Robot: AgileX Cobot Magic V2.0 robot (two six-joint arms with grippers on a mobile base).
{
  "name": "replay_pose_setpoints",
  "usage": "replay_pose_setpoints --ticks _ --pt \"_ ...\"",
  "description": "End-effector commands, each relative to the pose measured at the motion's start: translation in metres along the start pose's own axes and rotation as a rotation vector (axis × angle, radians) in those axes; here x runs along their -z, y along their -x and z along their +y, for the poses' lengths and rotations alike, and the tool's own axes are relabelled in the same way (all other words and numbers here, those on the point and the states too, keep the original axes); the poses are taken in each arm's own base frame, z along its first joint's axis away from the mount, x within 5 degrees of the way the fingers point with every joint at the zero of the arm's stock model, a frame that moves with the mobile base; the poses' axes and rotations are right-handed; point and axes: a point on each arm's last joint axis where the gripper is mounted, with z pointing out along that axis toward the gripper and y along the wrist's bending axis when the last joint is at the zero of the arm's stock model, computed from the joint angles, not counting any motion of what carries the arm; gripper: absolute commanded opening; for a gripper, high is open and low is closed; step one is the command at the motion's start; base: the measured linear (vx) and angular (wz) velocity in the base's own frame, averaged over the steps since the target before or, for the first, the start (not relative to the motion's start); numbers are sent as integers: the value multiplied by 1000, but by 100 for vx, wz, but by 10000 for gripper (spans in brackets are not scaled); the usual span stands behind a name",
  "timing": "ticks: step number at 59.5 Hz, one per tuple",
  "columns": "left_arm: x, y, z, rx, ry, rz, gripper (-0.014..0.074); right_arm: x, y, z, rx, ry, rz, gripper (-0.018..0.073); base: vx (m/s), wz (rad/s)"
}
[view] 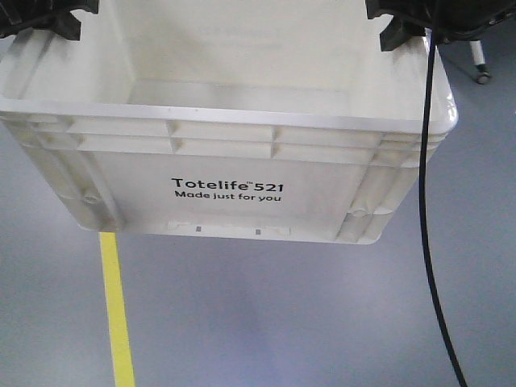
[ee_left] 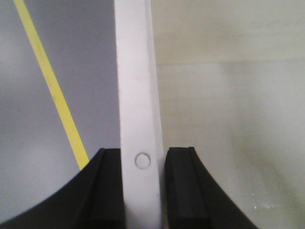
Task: Place moving items into box and shelve
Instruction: 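Hold the tote in both grippers while the base turns away from the conveyor, then keep the tote gripped by both rims while driving across the floor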
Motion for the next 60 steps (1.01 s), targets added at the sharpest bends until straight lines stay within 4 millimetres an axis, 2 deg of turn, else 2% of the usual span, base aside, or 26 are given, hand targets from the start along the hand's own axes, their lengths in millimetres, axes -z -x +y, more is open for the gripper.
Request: replay_pose_setpoints --ticks 1,33,60 --pt "38 19 -5 13 -67 -236 -16 40 15 10 18 69 -215 -13 22 63" --pt "38 19 -5 13 -67 -236 -15 40 15 10 18 69 -215 -13 26 55" --pt "38 19 -5 13 -67 -236 -15 40 15 10 18 69 -215 -13 39 23"
